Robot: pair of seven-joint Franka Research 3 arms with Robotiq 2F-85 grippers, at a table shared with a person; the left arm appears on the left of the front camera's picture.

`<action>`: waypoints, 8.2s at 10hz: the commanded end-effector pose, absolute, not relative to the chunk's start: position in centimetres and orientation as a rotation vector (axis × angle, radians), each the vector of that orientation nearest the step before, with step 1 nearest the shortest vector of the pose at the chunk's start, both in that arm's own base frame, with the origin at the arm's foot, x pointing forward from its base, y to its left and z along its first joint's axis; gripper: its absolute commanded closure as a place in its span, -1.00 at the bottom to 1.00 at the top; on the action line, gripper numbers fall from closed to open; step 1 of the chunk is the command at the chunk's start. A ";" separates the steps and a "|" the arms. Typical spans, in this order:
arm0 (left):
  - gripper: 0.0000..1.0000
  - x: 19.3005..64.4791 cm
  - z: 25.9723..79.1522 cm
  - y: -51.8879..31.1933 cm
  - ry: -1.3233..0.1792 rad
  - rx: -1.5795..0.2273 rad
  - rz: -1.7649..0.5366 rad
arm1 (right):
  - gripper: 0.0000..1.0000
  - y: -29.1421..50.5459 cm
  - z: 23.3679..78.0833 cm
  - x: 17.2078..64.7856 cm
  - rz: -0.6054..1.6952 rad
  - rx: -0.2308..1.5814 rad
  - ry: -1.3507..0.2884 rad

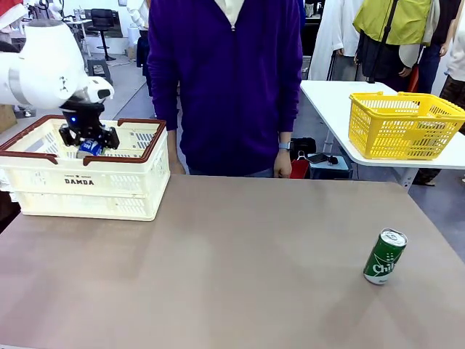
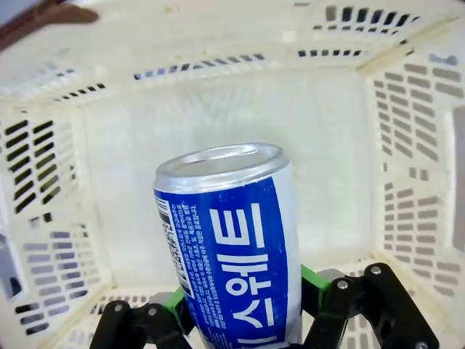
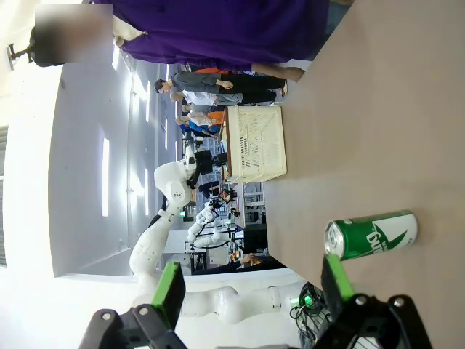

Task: Place the drinks into the Shopping basket.
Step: Pick up one drink and place it into the Shopping basket.

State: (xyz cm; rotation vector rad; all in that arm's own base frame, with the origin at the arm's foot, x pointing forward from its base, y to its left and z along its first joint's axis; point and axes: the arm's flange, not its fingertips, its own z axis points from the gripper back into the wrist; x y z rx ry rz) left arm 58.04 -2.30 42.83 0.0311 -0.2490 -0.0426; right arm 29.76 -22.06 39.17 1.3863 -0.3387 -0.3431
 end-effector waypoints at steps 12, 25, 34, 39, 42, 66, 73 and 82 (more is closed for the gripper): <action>-1.00 59.2 42.7 -1.6 -0.258 -0.014 -0.002 | -1.00 -22.0 39.5 29.7 -0.334 1.388 -0.333; -1.00 32.7 48.2 18.2 -0.248 -1.244 0.157 | -1.00 -22.0 39.5 29.7 -0.334 1.388 -0.333; -1.00 32.7 48.2 18.2 -0.248 -1.244 0.157 | -1.00 -22.0 39.2 29.8 -0.342 1.386 -0.337; -1.00 32.7 48.2 18.2 -0.248 -1.244 0.157 | -1.00 0.3 46.9 29.2 0.148 0.524 -0.277; -1.00 32.7 48.2 18.2 -0.248 -1.244 0.157 | -1.00 0.2 49.1 29.7 0.149 0.596 -0.268; -1.00 32.7 48.2 18.2 -0.248 -1.244 0.157 | 1.00 5.1 35.5 33.7 -0.012 0.088 -0.029; -1.00 32.7 48.2 18.2 -0.248 -1.244 0.157 | 1.00 4.9 35.3 33.9 -0.017 0.086 -0.030; -1.00 32.7 48.2 18.2 -0.248 -1.244 0.157 | 1.00 16.6 49.8 29.9 0.664 0.399 -0.322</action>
